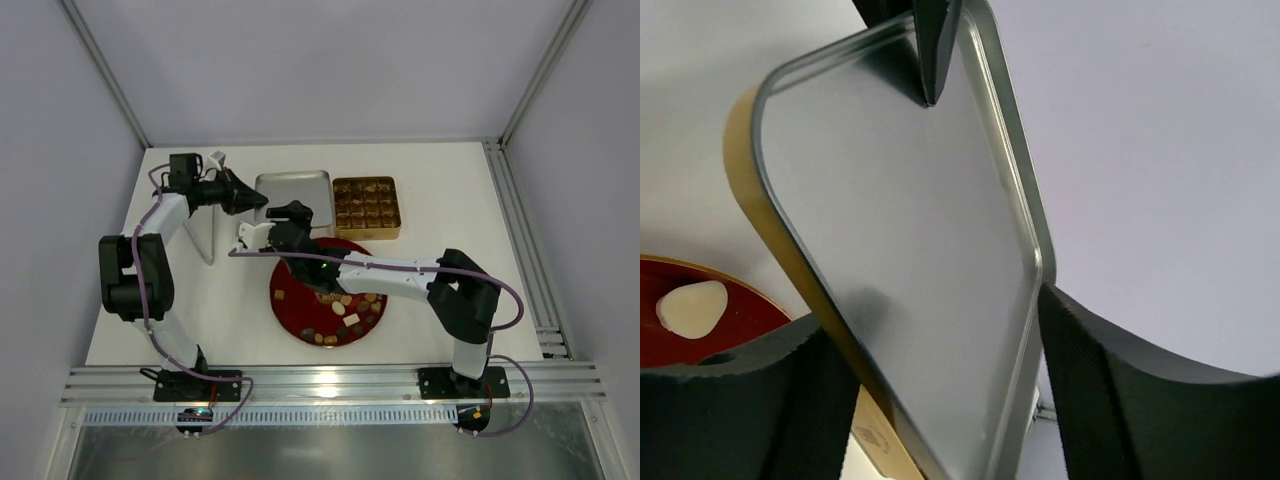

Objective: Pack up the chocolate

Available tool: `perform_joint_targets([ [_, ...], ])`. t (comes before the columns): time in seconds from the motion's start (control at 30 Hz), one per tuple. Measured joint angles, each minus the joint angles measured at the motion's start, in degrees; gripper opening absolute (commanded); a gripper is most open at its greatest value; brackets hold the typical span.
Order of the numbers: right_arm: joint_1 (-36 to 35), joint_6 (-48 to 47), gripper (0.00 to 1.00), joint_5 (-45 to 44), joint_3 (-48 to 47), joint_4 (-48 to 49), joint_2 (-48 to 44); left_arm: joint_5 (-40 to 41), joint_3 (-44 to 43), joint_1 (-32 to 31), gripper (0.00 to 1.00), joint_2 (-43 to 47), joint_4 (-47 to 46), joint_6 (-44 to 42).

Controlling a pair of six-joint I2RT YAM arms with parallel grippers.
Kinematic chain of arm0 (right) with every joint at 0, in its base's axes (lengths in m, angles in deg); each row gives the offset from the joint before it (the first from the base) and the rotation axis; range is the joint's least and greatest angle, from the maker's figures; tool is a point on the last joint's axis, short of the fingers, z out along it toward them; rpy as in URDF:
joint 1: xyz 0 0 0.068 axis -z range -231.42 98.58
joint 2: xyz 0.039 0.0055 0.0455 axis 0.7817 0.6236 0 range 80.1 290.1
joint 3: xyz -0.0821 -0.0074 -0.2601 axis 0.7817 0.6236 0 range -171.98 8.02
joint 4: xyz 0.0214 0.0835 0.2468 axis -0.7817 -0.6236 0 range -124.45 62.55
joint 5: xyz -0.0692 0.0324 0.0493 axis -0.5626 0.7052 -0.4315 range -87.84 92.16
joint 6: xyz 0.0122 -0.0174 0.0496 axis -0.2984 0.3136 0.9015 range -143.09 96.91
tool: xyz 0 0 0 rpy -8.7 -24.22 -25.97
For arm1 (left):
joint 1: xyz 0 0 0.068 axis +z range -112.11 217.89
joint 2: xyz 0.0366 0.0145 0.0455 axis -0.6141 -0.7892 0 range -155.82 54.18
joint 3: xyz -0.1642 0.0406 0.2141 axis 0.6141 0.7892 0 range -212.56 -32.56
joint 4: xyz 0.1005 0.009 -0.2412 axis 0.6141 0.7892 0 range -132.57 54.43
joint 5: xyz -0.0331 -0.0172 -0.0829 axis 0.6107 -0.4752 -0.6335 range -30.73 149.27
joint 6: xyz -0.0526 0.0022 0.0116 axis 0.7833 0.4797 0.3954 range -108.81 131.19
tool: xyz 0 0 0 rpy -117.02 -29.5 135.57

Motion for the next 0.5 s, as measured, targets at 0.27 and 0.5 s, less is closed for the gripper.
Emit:
perform_joint_targets([
  [0.27,0.0,-1.4,0.23,0.3,-0.2,-0.2,1.4,0.1,0.0,-0.2,0.0,0.3,0.3,-0.5],
  [0.5,-0.9,-3.3,0.04,0.9,-0.2,-1.9,2.2,0.7,0.0,-0.2,0.26,1.1,0.9,0.6],
])
